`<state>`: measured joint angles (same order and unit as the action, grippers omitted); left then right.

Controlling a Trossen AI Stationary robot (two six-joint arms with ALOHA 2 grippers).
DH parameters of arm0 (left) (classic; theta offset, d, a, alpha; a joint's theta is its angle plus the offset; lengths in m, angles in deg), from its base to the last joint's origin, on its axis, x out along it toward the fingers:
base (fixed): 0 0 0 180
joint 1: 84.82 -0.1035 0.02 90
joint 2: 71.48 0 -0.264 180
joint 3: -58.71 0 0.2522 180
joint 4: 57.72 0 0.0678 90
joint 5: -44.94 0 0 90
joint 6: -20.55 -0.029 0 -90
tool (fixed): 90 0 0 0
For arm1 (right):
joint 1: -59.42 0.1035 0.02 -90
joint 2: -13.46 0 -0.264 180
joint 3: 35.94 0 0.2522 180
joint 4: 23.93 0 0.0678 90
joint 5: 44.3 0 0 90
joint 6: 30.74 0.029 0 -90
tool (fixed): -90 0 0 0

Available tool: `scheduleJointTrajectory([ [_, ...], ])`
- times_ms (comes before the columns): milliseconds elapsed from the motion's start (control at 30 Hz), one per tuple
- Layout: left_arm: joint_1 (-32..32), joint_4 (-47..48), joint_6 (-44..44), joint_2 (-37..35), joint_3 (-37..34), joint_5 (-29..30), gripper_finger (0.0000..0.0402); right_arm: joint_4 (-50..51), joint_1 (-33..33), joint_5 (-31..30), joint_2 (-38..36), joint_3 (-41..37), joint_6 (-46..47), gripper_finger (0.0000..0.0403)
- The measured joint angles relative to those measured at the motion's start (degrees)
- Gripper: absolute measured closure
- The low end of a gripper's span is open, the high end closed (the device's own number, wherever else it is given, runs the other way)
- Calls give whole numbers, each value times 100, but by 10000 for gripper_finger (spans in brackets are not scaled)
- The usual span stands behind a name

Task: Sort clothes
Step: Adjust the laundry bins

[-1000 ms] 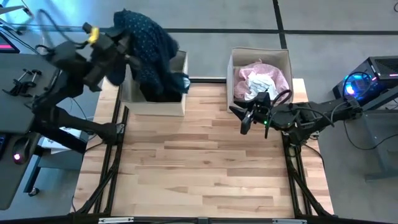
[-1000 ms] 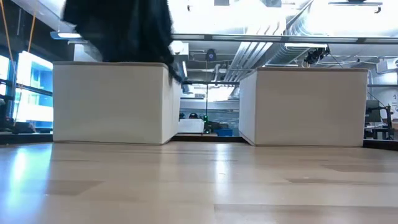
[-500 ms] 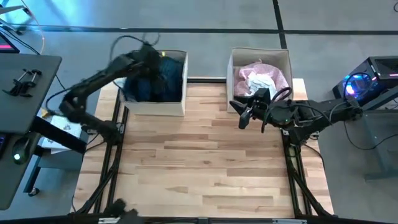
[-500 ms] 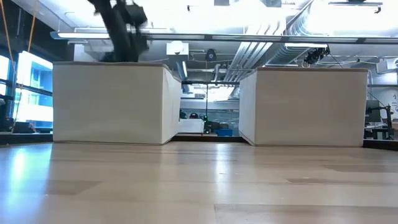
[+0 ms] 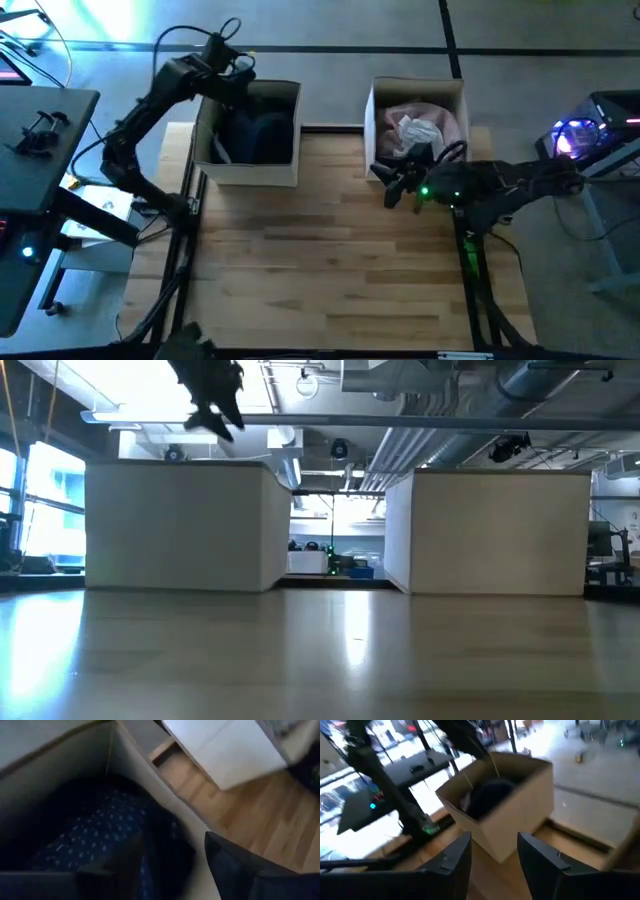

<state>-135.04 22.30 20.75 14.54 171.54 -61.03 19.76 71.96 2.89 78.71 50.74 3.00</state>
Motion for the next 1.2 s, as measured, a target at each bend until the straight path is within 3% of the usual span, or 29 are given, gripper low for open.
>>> scheduleJointTrajectory([
  [167,547,714,-585,-447,42,273,204,1731,-1322,1734,5,447,-131,258],
  [267,926,1086,-669,-552,-56,250,206,2584,-2245,2936,200,587,-1003,250],
  [400,1344,1110,-944,-738,-728,143,206,3256,-3173,4232,582,595,-2437,212],
  [533,1637,935,-1127,-930,-1557,421,206,3553,-3422,4176,1061,598,-4349,170],
  [700,1959,352,-1271,-1114,-2632,1264,206,3647,-3442,3832,1697,598,-5117,172],
  [800,2089,-183,-1481,-1140,-3202,1628,208,3800,-3440,3832,2061,598,-4948,204],
  [900,2168,-474,-1572,-1131,-3608,1749,224,3946,-3433,3826,2346,598,-4684,263],
  [1067,2434,-189,-1240,-1139,-3775,1608,325,4178,-3089,4246,2409,600,-3877,386],
  [1133,2620,65,-951,-1205,-3775,1419,377,4134,-2784,4540,2349,602,-3342,387],
  [1200,2844,266,-547,-1306,-3777,1122,388,4141,-2433,4869,2291,660,-2743,385],
])
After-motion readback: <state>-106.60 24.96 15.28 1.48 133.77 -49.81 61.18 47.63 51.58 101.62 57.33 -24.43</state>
